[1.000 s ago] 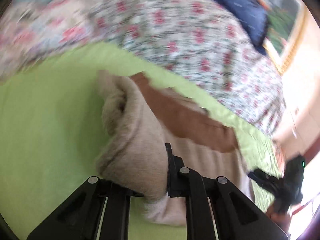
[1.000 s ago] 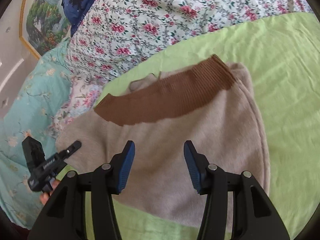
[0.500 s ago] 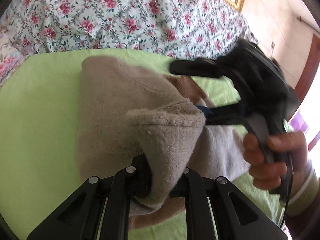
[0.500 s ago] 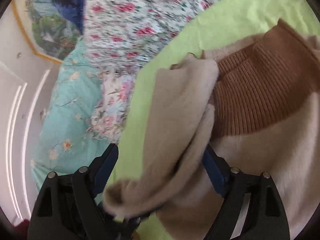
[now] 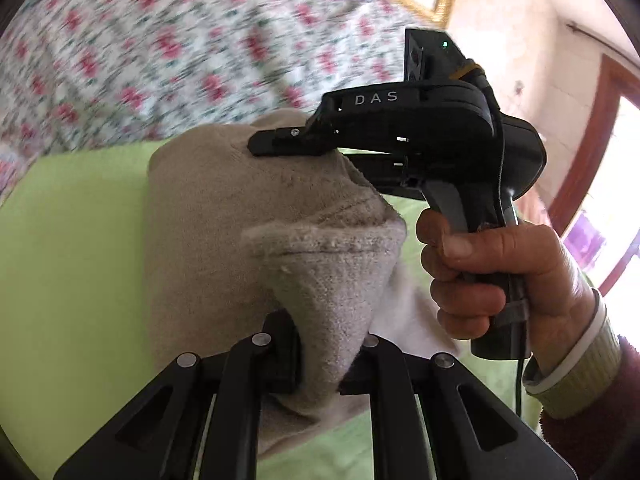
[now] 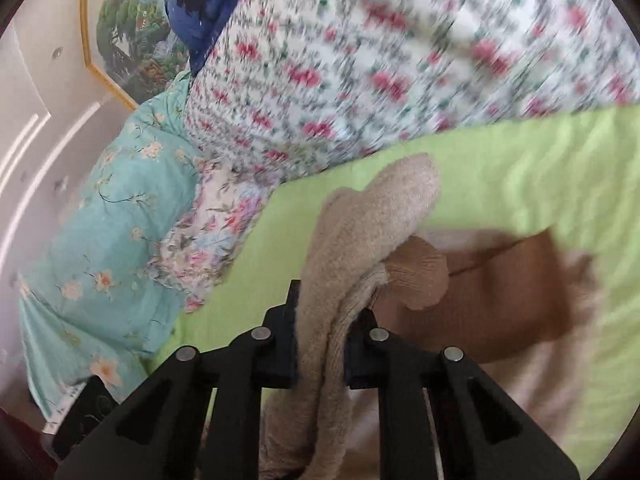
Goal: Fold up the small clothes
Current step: 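Grasp the sweater edge with the left gripper while the right gripper folds the opposite edge over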
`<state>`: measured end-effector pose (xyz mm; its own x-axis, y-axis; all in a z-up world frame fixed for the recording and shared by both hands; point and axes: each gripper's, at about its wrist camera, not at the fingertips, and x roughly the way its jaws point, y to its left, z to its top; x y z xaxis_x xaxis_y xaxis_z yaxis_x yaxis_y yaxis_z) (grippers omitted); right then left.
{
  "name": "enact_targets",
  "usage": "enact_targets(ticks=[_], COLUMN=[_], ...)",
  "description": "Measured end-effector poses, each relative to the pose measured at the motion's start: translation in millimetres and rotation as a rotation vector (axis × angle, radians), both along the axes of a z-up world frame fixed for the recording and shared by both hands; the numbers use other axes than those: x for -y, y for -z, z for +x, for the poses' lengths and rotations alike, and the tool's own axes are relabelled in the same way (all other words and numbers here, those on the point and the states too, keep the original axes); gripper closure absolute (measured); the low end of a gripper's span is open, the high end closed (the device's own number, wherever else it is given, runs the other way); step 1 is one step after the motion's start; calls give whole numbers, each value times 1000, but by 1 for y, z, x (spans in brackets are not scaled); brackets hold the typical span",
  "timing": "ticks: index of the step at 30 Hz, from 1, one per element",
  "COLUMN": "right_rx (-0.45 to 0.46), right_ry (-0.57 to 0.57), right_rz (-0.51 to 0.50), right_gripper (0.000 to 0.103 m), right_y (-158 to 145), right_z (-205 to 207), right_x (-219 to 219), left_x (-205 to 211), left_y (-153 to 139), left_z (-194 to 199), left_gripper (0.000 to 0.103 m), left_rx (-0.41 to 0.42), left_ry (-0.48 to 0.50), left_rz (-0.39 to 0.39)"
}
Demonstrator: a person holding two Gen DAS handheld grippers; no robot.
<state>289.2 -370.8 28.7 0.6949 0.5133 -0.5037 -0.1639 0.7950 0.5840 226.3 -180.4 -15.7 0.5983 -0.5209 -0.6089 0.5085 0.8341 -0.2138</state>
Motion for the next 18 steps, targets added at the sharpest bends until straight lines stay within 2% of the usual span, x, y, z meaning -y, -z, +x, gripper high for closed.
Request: enact_targets(ticks=[3,9,12,14,16,18], right_rx=[-60,-163,-181,-173,-164,-152], right_ry=[60,136,140,154,178,214], right_rz=[-24,-39,-77,-97,-115,-131], right_gripper=[86,86,85,77,69,67], right_y=[21,78,88,88,84,79], right_z=[-9,-17,-17,-20,-26,-35], right_x=[33,72,72,72,75,77], left_x=[33,85,99,104,103,101], left_y=[4,41,58,66,70,67], left_z=[0,6,5,5,4,3], left_gripper=[92,92,90,89,84,78], left_rx=[-4,-85,-105,-116,-120,-128], left_ry=[37,96,111,117,118,126], left_rz=[15,63,100,125,126,116])
